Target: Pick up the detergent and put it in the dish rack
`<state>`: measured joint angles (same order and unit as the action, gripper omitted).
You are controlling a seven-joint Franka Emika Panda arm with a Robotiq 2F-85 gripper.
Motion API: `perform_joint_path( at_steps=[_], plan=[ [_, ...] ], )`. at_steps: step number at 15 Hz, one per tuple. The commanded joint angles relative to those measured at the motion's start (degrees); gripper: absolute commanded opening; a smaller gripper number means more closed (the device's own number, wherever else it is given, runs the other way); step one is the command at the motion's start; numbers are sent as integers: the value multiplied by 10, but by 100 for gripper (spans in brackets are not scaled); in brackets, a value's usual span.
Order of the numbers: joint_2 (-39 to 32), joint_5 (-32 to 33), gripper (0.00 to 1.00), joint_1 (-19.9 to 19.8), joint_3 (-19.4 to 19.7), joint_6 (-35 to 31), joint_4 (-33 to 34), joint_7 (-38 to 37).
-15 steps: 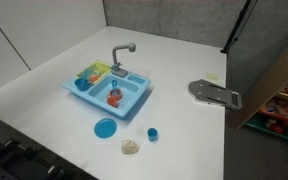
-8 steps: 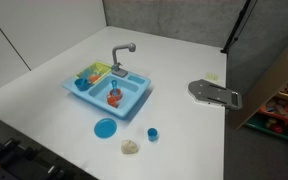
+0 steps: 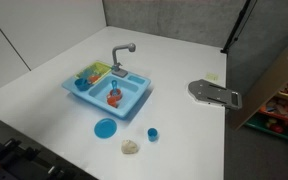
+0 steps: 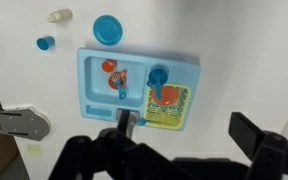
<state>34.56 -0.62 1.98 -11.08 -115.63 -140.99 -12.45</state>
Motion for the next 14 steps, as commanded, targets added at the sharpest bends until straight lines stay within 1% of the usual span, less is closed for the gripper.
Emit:
perform_joint_path(
  at_steps=[1, 6, 9, 14],
  plan=[
    [-11, 0, 100, -19, 37, -54, -32, -11],
    [-30, -5, 100, -54, 87, -131, -81, -5],
    [-46, 3, 100, -83, 108, -171, -105, -11],
    [-98, 62, 100, -156, 104, -231, -132, -66]
  ],
)
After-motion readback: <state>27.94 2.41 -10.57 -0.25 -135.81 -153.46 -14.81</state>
